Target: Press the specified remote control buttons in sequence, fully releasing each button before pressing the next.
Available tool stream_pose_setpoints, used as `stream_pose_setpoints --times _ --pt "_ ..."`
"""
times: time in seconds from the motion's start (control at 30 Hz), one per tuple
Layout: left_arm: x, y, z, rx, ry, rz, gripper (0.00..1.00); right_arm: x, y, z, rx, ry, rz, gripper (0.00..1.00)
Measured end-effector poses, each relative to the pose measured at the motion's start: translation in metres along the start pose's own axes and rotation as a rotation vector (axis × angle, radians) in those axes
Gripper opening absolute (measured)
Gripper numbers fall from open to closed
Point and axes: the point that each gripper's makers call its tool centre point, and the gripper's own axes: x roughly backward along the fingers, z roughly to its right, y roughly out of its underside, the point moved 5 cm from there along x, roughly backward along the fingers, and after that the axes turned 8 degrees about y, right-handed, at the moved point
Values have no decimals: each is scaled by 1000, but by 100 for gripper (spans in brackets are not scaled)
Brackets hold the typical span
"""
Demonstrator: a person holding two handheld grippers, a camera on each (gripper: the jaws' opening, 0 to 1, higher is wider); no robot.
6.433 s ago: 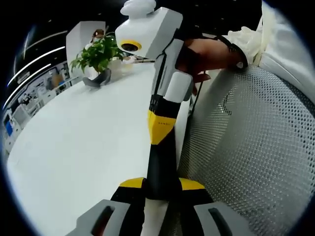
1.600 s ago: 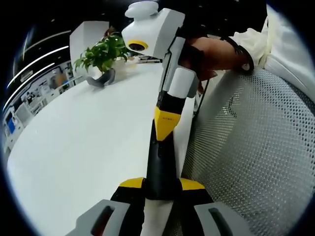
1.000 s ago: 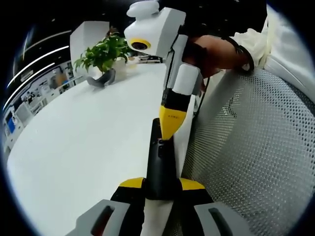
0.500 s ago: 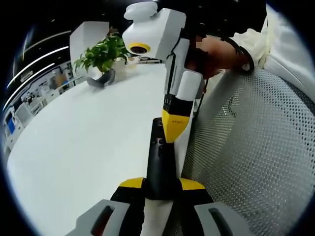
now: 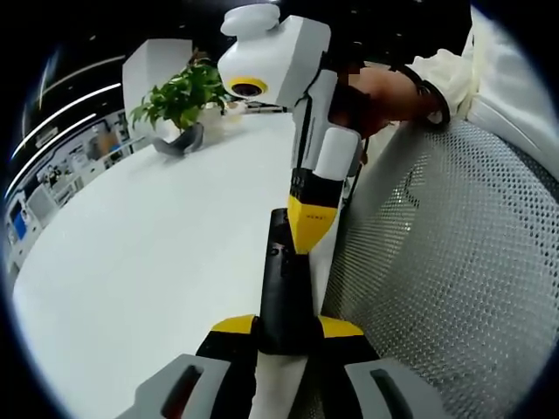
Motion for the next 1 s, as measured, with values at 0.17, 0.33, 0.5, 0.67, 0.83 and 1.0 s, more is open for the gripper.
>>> stream_pose_setpoints --times 0.17,0.33,0.5,0.67,0.83,1.0 --pt "0 0 0 -1 0 -1 25 0 0 0 0 2 1 0" --pt "0 0 0 -2 0 -2 25 -1 0 -2 23 21 -3 0" --pt "0 0 0 -3 0 -3 25 -1 2 -1 4 8 -5 0" --pt "0 0 0 -4 1 -3 25 -1 2 -3 27 26 -7 0" --pt "0 -1 0 -5 1 -3 25 -1 1 0 -35 2 -18 0" --pt "0 0 0 -6 1 -3 25 0 -1 -1 -65 -19 -11 0"
